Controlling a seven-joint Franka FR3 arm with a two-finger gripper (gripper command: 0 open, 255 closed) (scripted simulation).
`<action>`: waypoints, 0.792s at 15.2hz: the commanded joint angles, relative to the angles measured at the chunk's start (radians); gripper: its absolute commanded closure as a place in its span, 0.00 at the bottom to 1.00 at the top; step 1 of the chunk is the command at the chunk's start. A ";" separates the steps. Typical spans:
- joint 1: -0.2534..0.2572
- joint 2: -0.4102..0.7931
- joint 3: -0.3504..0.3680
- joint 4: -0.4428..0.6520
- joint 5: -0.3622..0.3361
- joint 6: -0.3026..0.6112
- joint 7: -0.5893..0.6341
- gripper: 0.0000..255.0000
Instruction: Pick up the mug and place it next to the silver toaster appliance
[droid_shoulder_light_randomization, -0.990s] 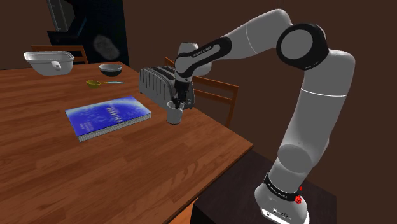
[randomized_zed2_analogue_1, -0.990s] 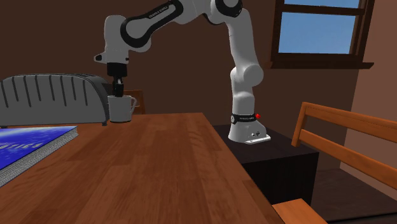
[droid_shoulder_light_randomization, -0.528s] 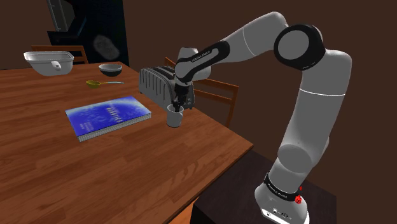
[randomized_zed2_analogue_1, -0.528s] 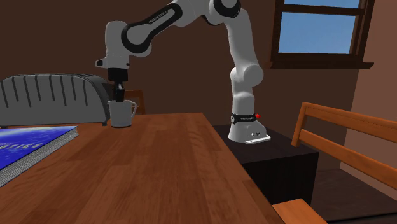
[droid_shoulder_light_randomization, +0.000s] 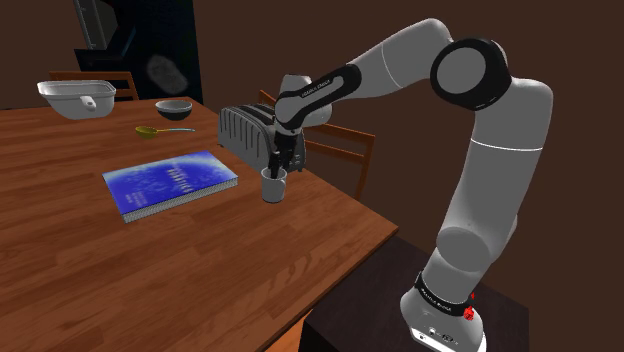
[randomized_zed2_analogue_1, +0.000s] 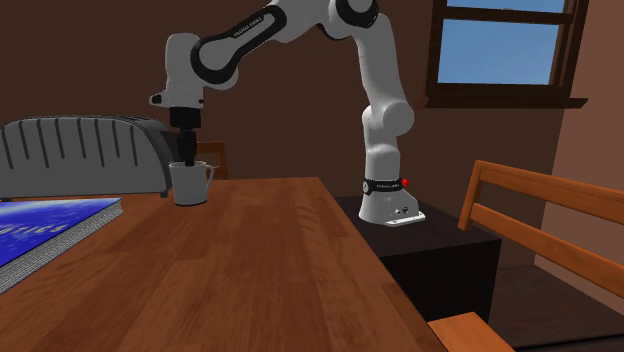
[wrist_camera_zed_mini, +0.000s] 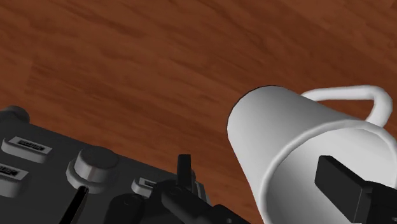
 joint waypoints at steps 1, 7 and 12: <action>0.000 0.000 0.000 0.000 0.000 0.000 0.000 0.00; -0.008 -0.066 -0.002 0.049 0.007 -0.114 -0.005 0.00; -0.008 -0.065 -0.002 0.049 0.007 -0.114 -0.005 0.00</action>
